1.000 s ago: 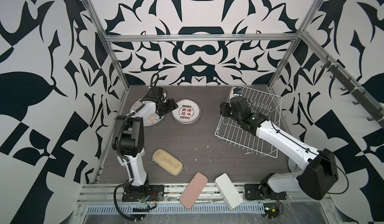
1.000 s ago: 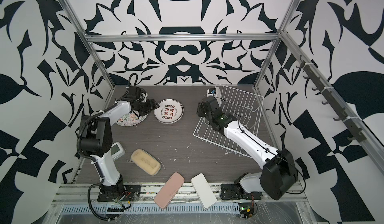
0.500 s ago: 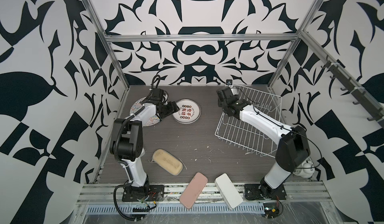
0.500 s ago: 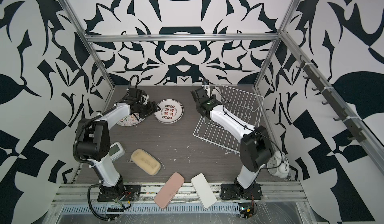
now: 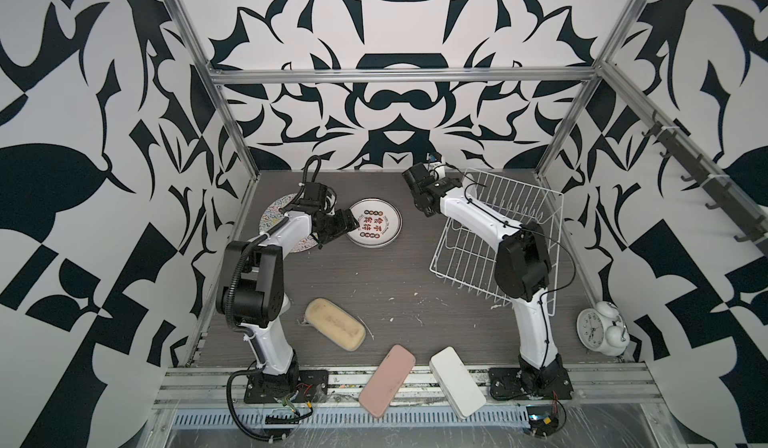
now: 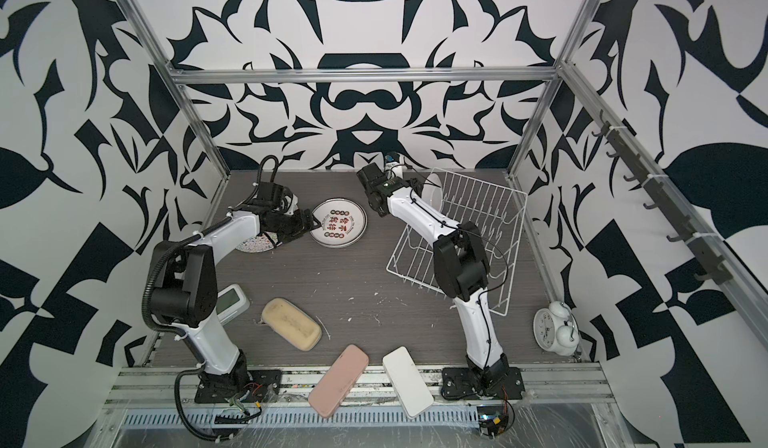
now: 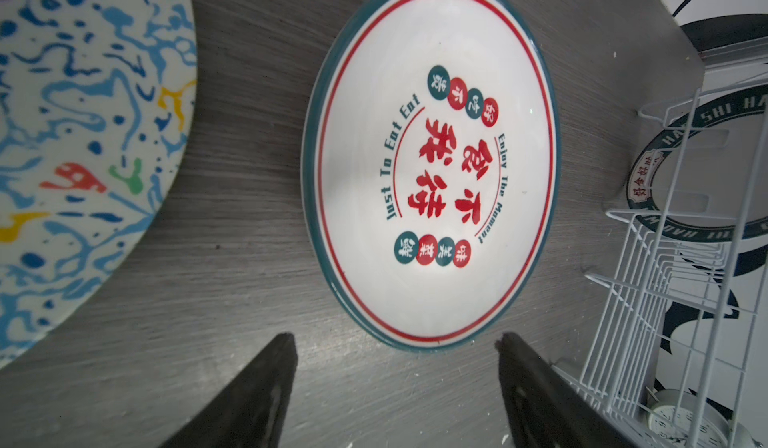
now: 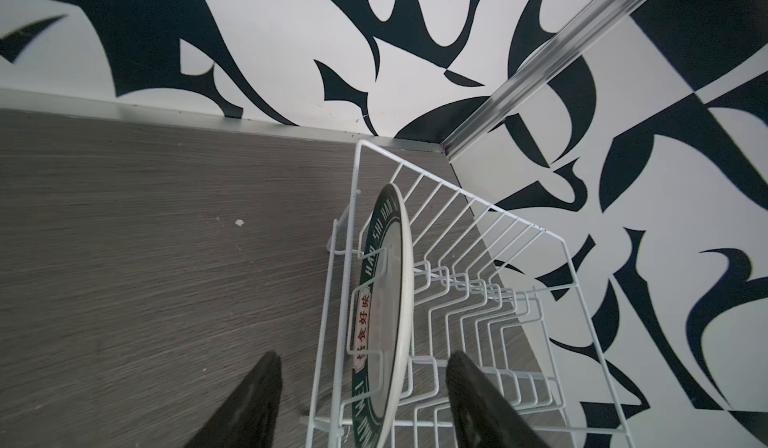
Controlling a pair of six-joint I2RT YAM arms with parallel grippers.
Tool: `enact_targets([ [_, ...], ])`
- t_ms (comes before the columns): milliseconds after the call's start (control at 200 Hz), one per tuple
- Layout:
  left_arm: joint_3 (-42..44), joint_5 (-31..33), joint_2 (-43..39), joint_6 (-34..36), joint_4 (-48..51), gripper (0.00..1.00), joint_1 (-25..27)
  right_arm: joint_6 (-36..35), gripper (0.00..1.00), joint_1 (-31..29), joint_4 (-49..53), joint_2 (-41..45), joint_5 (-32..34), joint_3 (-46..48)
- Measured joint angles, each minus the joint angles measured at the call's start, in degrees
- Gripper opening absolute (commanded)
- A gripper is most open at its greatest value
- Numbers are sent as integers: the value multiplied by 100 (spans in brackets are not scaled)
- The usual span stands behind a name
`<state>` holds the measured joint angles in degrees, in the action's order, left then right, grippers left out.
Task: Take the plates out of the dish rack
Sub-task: 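Move the right gripper to the green-rimmed plate in the rack and grasp its rim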
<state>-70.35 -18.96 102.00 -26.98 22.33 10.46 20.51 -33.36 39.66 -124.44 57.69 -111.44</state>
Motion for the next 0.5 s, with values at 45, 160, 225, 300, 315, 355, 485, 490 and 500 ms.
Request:
enact_targets([
  [45,17,-15,-17,0,0,81,0,-42,66,-7,28,-57,83,-4],
  [160,44,-46,-55,0,-4,81,0,-170,66,-11,37,-153,319,-7],
  [225,66,-55,-74,0,-2,81,2,-245,66,-11,35,-203,433,-46],
  [300,83,-59,-79,0,-15,81,0,-286,69,-11,20,-256,518,-107],
  [315,92,-61,-81,-2,-17,81,0,-313,70,-9,20,-262,538,-116],
  [355,114,-66,-81,-2,-20,81,0,-332,70,-7,0,-280,568,-131],
  [485,157,-105,-81,-7,-17,81,2,-378,69,31,-24,-291,612,-155],
  [490,157,-105,-81,-4,-20,81,2,-380,69,31,-26,-291,612,-157],
  [500,157,-107,-81,-7,-17,81,2,-385,69,35,-31,-291,612,-160],
])
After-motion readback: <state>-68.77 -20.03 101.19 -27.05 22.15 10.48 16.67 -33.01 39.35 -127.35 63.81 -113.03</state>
